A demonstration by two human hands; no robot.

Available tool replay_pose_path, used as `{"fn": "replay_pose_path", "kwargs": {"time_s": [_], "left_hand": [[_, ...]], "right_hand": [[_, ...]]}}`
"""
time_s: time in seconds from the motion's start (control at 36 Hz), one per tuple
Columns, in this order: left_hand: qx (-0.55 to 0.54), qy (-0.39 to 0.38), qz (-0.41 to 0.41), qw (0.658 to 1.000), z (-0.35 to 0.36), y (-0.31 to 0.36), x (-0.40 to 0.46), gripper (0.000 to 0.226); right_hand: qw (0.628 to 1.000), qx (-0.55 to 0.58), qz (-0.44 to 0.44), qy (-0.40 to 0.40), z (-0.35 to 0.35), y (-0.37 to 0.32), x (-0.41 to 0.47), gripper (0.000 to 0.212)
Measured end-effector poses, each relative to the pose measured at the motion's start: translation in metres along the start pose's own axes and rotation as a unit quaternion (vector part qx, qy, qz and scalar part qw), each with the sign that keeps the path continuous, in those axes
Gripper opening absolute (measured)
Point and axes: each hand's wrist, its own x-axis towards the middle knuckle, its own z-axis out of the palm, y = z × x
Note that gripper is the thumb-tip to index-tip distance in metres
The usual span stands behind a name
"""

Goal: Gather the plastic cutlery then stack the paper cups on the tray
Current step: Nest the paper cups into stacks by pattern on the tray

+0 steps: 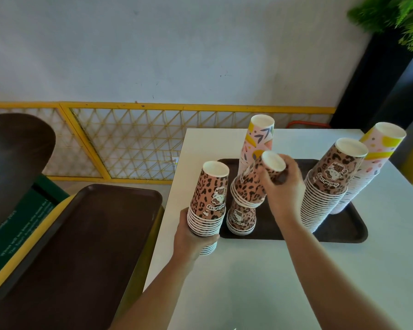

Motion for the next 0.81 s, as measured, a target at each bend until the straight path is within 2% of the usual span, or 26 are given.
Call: {"fn": "replay_pose_path", "kwargs": {"time_s": [0.17, 0.28, 0.44, 0.5, 0.61, 0.81], "left_hand": [[-0.023, -0.011, -0.005, 1.0, 0.002, 0.007, -0.002, 0.086], [-0.015, -0.014, -0.001, 1.0, 0.002, 0.009, -0.003, 0.085], [0.023, -0.013, 0.024, 0.999, 0.005, 0.012, -0.006, 0.085], [0.027, -0.013, 0.034, 0.999, 0.006, 0.012, -0.007, 0.084], [0.024, -0.014, 0.043, 0.999, 0.006, 0.011, -0.007, 0.083], [0.044, -0.011, 0.06, 0.997, 0.004, 0.011, -0.007, 0.084]], "right_hand": [[0.994, -0.051, -0.005, -0.094, 0.008, 0.017, -0.02, 0.059], [0.991, -0.045, -0.026, -0.123, 0.01, 0.006, -0.024, 0.067], [0.975, 0.019, -0.06, -0.214, 0.014, -0.029, -0.027, 0.066], [0.97, 0.027, -0.058, -0.235, 0.016, -0.035, -0.028, 0.059], [0.969, 0.037, -0.05, -0.238, 0.017, -0.043, -0.028, 0.053], [0.978, 0.054, -0.04, -0.197, 0.015, -0.047, -0.026, 0.046]]}}
